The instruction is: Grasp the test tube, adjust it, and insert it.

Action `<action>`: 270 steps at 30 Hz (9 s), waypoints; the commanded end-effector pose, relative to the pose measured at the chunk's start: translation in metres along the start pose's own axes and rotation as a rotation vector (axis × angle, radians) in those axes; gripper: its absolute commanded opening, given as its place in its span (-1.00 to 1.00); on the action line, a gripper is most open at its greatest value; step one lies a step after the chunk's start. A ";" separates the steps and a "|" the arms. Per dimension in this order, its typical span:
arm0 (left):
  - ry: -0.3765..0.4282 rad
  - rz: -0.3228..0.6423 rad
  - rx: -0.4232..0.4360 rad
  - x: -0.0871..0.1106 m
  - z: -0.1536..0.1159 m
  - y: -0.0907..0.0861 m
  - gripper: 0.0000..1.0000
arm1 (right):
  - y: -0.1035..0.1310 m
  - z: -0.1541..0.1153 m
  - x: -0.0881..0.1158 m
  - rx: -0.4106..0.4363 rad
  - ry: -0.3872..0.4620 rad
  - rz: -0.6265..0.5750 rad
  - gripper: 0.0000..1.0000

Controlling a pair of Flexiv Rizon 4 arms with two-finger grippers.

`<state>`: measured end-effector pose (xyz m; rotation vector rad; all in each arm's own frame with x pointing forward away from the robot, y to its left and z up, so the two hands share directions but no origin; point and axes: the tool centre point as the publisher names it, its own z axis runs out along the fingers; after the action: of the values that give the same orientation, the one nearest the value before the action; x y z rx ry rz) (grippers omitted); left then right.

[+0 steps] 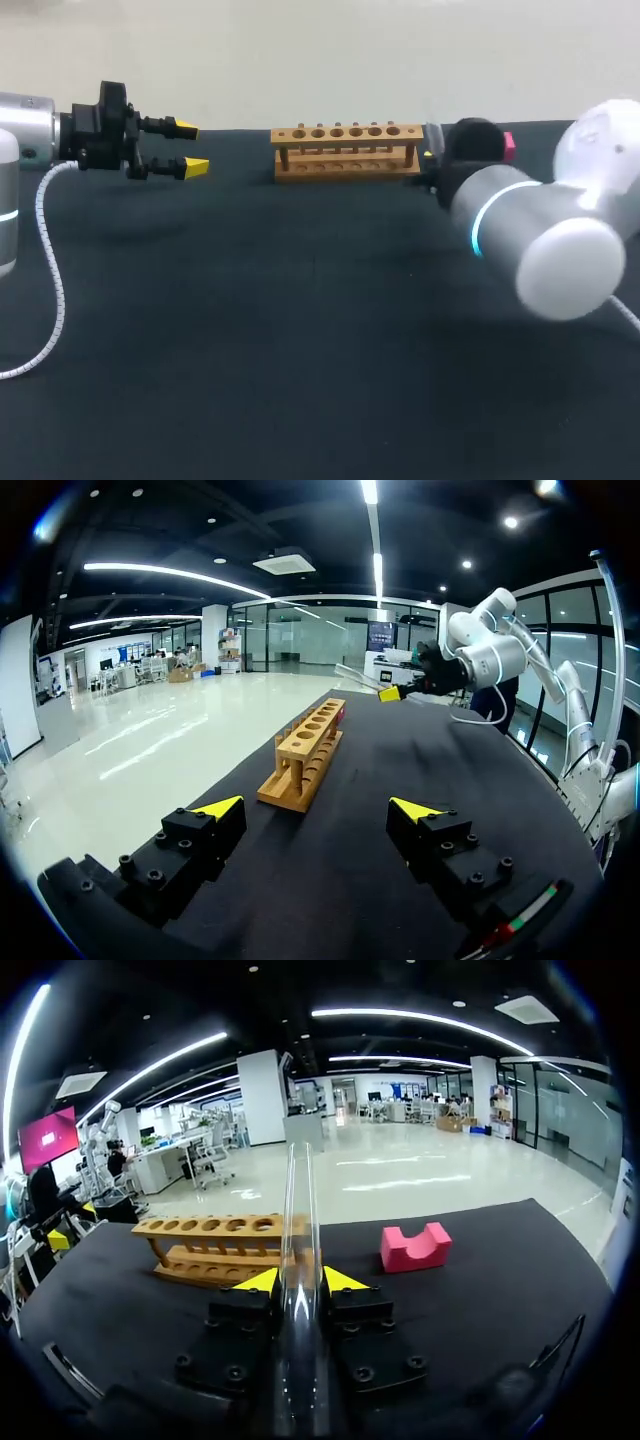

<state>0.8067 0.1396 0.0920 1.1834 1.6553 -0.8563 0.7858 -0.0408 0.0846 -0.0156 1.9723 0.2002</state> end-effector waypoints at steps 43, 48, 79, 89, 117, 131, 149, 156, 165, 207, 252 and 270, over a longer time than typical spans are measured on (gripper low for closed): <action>-0.005 0.003 -0.002 0.001 0.000 -0.001 1.00 | 0.067 0.063 0.007 -0.068 0.092 0.031 -1.00; -0.005 0.003 -0.002 0.001 0.000 -0.001 1.00 | 0.066 0.067 0.008 -0.074 0.123 0.034 -1.00; -0.005 0.003 -0.002 0.001 0.000 -0.001 1.00 | 0.070 0.082 0.022 -0.121 0.347 -0.011 -1.00; -0.005 0.003 -0.002 0.001 0.000 -0.001 1.00 | 0.072 0.083 0.026 -0.141 0.385 -0.018 -1.00; -0.005 0.003 -0.002 0.001 0.000 -0.001 1.00 | 0.071 0.072 0.031 -0.145 0.420 0.014 -1.00; -0.005 0.003 -0.002 0.001 0.000 -0.001 1.00 | 0.064 0.026 0.010 -0.095 0.325 0.056 -1.00; -0.005 0.003 -0.002 0.001 0.000 -0.001 1.00 | 0.049 -0.032 -0.013 -0.090 0.276 0.066 -1.00; -0.005 0.003 -0.002 0.001 0.000 -0.001 1.00 | 0.042 -0.049 -0.016 -0.064 0.282 0.056 -1.00; -0.005 0.003 -0.002 0.001 0.000 -0.001 1.00 | 0.037 -0.059 -0.020 -0.046 0.283 0.055 -1.00; -0.005 0.003 -0.002 0.001 0.000 -0.001 1.00 | 0.031 -0.064 -0.023 -0.043 0.261 0.035 -1.00; -0.005 0.003 -0.002 0.001 0.000 -0.001 1.00 | 0.033 -0.060 -0.022 -0.042 0.265 0.034 -1.00; -0.005 0.003 -0.002 0.001 0.000 -0.001 1.00 | 0.050 0.000 -0.002 -0.005 0.294 -0.011 -1.00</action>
<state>0.8067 0.1396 0.0921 1.1834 1.6553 -0.8564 0.7702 -0.0013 0.0996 -0.0628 2.2537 0.2167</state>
